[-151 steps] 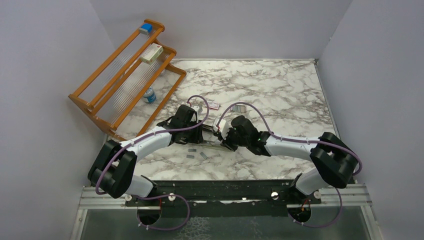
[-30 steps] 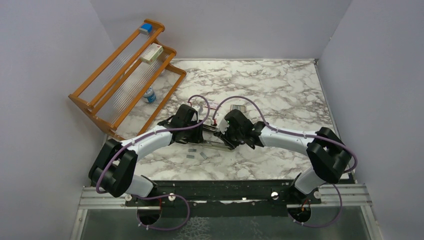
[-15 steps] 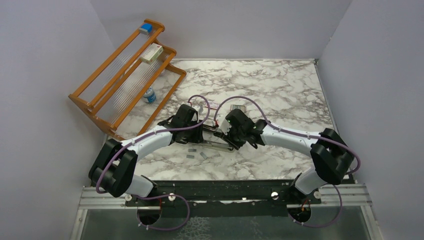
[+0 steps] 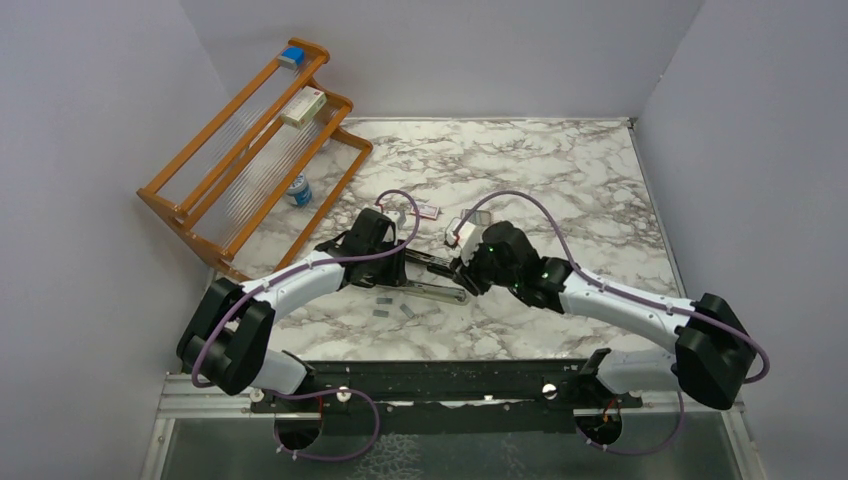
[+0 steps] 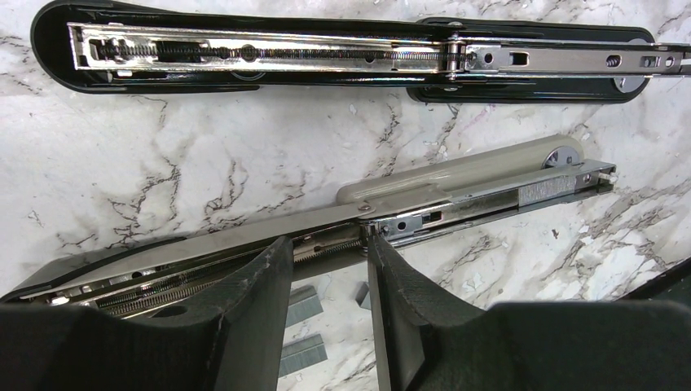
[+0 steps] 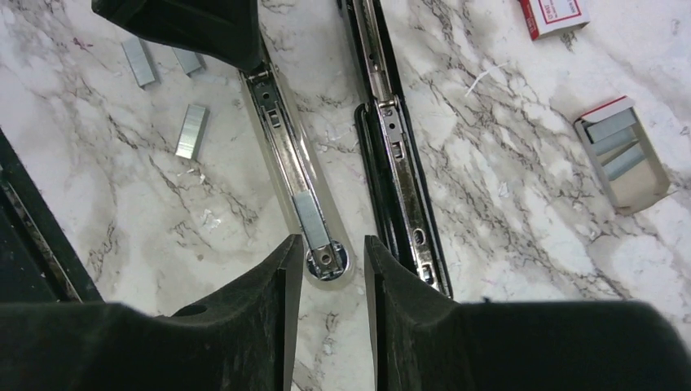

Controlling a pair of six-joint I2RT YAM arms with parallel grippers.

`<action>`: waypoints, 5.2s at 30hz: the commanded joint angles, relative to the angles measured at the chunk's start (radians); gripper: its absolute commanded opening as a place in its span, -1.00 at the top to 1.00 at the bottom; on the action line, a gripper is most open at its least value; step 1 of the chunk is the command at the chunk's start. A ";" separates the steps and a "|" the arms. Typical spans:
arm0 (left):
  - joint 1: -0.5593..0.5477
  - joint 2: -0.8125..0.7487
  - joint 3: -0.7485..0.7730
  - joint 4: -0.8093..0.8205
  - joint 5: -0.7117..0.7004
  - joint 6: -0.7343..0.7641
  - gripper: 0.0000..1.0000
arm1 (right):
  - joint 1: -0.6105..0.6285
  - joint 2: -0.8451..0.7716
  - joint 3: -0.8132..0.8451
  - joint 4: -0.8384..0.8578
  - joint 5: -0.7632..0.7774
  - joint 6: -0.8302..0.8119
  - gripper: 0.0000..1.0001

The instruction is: Load the staples into the stapler

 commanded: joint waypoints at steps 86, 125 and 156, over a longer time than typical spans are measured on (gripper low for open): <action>0.062 -0.226 0.028 -0.014 -0.140 0.094 -0.04 | 0.480 0.640 -0.256 0.893 0.565 0.508 0.67; 0.066 -0.117 -0.005 -0.015 -0.022 0.043 0.03 | -0.052 0.127 -0.041 0.253 -0.339 -0.105 0.98; 0.044 -0.025 -0.009 -0.028 0.086 0.081 0.11 | -0.053 0.158 -0.060 0.287 -0.239 -0.102 0.99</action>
